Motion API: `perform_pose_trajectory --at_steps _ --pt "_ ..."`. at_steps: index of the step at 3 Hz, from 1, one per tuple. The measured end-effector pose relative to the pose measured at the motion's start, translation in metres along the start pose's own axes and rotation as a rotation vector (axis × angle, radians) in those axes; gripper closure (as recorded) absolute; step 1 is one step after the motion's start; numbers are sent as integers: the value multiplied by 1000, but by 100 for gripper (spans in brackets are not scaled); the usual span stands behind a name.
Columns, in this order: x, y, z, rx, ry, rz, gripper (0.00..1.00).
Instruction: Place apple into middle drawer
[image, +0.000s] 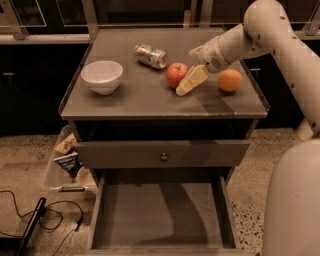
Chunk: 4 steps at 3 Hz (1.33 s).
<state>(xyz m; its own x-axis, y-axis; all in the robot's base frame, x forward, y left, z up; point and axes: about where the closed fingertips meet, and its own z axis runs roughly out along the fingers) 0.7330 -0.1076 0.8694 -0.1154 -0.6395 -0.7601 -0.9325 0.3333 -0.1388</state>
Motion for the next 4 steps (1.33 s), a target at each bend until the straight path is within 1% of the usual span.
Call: perform_pose_trajectory --at_steps 1,2,3,4 --pt "2 -2 12 -41 -24 26 0" --pt "1 -3 12 -42 -27 26 19" --pt "1 -3 12 -42 -27 26 43" --pt "1 -3 12 -42 -27 26 65"
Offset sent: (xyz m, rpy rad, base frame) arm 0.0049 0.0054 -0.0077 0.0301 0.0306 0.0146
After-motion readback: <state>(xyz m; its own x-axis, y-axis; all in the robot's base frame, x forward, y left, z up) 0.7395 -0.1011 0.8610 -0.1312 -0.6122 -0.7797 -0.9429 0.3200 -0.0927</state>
